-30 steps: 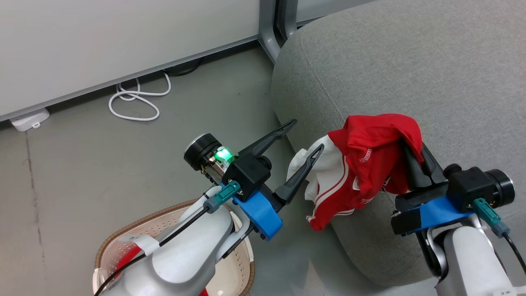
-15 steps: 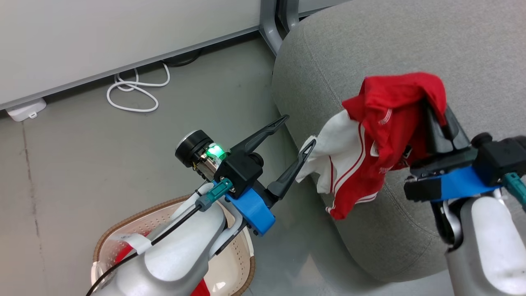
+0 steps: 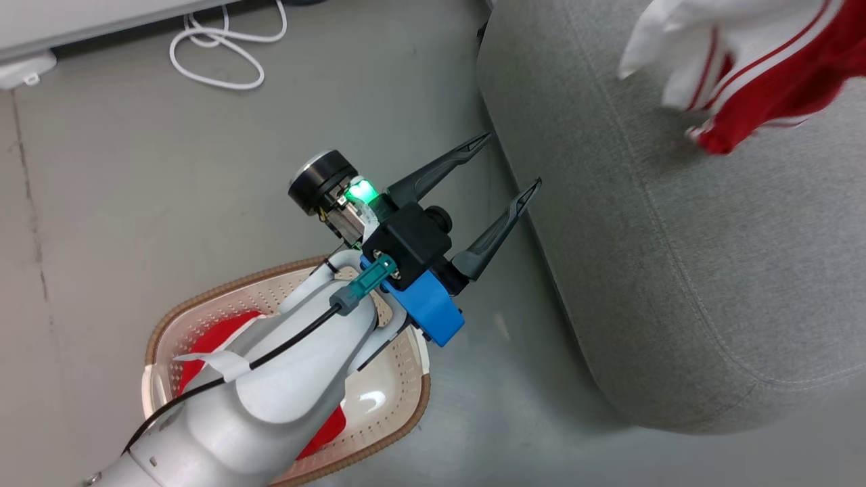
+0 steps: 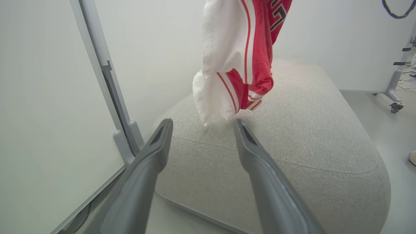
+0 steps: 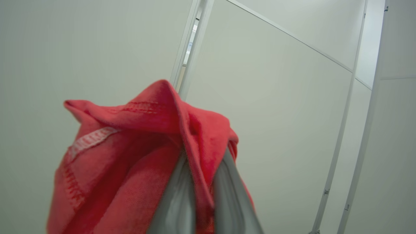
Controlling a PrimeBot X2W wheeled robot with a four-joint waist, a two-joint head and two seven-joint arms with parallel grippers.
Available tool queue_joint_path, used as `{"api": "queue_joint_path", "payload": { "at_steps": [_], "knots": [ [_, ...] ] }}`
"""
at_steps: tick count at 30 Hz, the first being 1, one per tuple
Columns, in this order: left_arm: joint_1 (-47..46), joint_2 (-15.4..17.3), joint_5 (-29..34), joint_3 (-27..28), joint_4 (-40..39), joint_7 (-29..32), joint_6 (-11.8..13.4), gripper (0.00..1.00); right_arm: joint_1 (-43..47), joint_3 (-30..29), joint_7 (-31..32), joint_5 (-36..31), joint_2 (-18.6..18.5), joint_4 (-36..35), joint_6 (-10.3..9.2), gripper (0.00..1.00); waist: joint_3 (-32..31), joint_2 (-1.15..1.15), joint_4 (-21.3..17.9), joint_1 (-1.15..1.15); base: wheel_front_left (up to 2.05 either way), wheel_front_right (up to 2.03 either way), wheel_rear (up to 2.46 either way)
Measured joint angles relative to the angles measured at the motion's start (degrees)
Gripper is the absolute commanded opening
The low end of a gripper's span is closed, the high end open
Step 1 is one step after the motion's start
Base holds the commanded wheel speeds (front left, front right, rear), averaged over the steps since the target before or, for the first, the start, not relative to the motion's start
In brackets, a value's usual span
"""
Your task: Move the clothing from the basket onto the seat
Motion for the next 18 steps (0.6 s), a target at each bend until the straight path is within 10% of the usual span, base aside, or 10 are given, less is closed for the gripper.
{"api": "queue_joint_path", "payload": {
  "at_steps": [11, 18],
  "knots": [
    [-6.3, 0.6, 1.9, -2.1, -0.2, 0.4, 0.0, 1.0, -13.8, -8.0, 0.0, 2.1, -15.8, 4.4, 0.0, 0.0, 11.6, 0.0, 2.8, 0.01, 0.0, 0.0, 0.0],
    [-8.5, 0.2, 2.2, -3.1, -0.1, 0.4, 0.0, 1.0, -16.2, -8.7, -0.1, 2.9, -18.9, 15.6, 0.0, 0.0, 16.6, 0.0, 3.9, 0.01, 0.0, 0.0, 0.0]
  ]
}}
